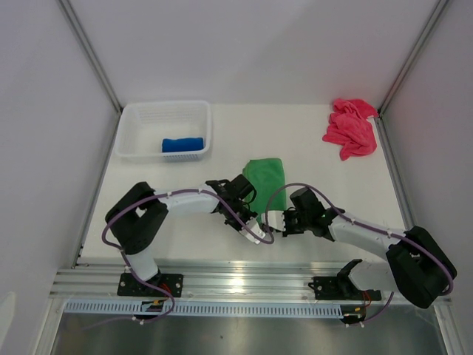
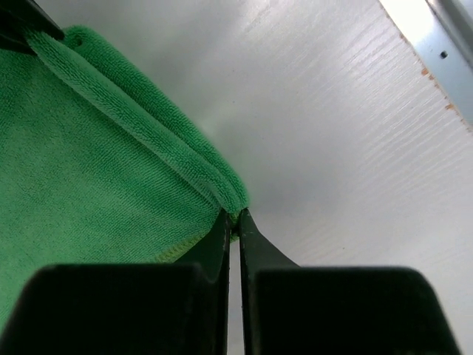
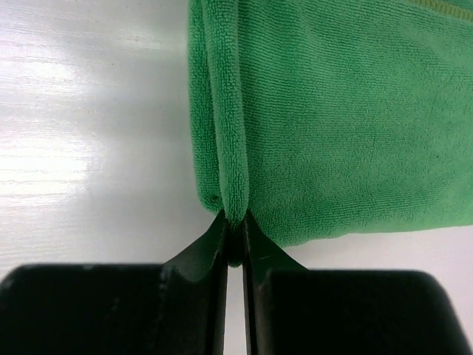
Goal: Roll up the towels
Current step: Roll the towel
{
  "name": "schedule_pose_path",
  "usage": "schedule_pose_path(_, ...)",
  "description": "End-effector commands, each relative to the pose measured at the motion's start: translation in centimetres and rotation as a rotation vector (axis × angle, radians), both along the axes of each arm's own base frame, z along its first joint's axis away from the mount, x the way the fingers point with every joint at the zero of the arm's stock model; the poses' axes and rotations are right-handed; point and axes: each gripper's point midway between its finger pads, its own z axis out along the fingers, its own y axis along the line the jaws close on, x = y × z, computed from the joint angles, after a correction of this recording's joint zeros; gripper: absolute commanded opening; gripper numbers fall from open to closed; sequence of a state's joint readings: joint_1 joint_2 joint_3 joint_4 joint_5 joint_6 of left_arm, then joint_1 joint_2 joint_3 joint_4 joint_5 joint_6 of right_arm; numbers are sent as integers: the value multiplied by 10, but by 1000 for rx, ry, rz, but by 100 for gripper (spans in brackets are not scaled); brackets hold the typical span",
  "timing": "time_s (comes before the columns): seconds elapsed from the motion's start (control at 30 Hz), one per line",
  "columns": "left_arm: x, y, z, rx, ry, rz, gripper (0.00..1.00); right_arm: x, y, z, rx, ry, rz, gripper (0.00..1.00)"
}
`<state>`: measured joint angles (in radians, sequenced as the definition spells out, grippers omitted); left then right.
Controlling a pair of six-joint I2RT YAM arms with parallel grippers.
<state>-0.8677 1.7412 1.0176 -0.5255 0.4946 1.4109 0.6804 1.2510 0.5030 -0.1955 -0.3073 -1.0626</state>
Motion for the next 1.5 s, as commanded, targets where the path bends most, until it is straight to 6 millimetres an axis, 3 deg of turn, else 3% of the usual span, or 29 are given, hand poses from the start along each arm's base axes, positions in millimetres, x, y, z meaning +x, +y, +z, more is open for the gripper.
schedule_pose_path(0.0, 7, -13, 14, 24, 102, 218, 1, -7, 12, 16, 44, 25, 34, 0)
schedule_pose_path(0.13, -5, -14, 37, 30, 242, 305, 1, -25, 14, 25, 79, 130, 41, 0)
schedule_pose_path(0.43, -37, -8, 67, 65, 499, 448, 1, -71, 10, 41, 100, 333, 87, 0)
schedule_pose_path(0.6, -40, -7, 81, 50, 613, 513, 1, -79, 15, 52, 145, 427, 74, 0)
schedule_pose_path(0.73, -13, -4, 81, 47, 681, 649, 1, -61, 19, 59, 183, 450, 32, 5)
schedule_pose_path(0.77, 8, -3, 77, 51, 725, 725, 1, -38, 28, 62, 199, 480, -4, 6)
schedule_pose_path(0.97, 24, 6, 61, 76, 718, 798, 1, -16, 36, 58, 207, 523, -48, 2)
schedule_pose_path(1.07, 23, 9, 56, 83, 711, 795, 1, -2, 35, 57, 220, 536, -104, 2)
schedule_pose_path(1.33, 25, 22, 43, 122, 698, 852, 1, 32, 32, 51, 250, 520, -242, 8)
schedule_pose_path(1.43, 21, 28, 36, 155, 705, 874, 1, 46, 29, 47, 258, 508, -334, 17)
schedule_pose_path(1.47, 20, 29, 34, 163, 706, 877, 1, 48, 28, 46, 263, 522, -368, 34)
